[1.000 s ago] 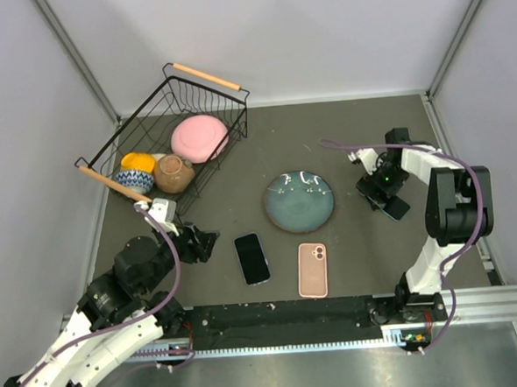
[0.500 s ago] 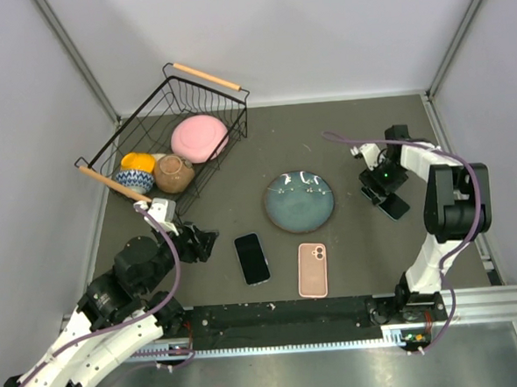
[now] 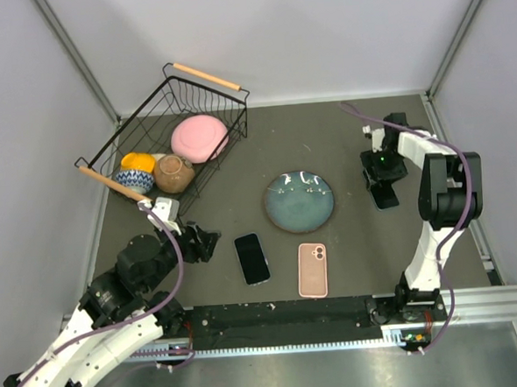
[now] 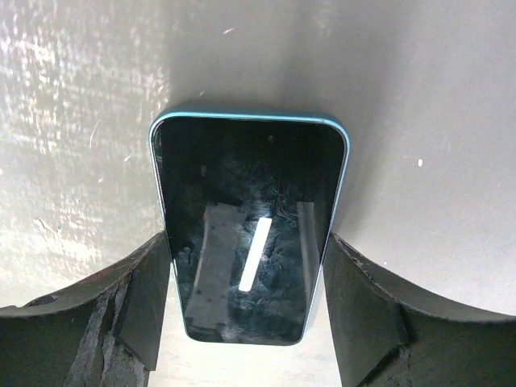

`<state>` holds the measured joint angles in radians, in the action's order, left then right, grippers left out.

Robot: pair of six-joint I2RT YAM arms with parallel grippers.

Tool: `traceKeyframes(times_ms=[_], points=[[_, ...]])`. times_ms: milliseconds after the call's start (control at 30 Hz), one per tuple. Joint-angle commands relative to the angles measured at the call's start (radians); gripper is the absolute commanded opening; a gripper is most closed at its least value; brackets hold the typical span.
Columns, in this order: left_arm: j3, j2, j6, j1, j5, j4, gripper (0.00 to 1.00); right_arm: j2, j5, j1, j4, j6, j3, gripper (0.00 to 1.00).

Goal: Put the phone into the phone case

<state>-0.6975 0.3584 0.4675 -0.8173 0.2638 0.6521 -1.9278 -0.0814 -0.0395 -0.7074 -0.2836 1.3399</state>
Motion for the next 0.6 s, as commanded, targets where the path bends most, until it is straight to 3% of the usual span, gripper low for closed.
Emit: traceKeyframes(times_ms=[0, 133, 300, 567], points=[[-0.022, 0.013, -0.023, -0.003, -0.021, -0.034, 0.72, -0.023, -0.032, -0.007, -0.035, 0.234, 0.056, 0.45], [-0.019, 0.016, -0.032, -0.003, -0.034, -0.034, 0.72, 0.016, -0.05, -0.007, -0.087, 0.343, 0.015, 0.42], [-0.025, 0.031, -0.036, -0.002, -0.044, -0.031, 0.72, 0.213, -0.112, -0.002, -0.02, 0.47, -0.166, 0.38], [-0.022, 0.022, -0.035, -0.002, -0.052, -0.031, 0.72, 0.417, -0.096, 0.074, -0.026, 0.547, -0.317, 0.38]])
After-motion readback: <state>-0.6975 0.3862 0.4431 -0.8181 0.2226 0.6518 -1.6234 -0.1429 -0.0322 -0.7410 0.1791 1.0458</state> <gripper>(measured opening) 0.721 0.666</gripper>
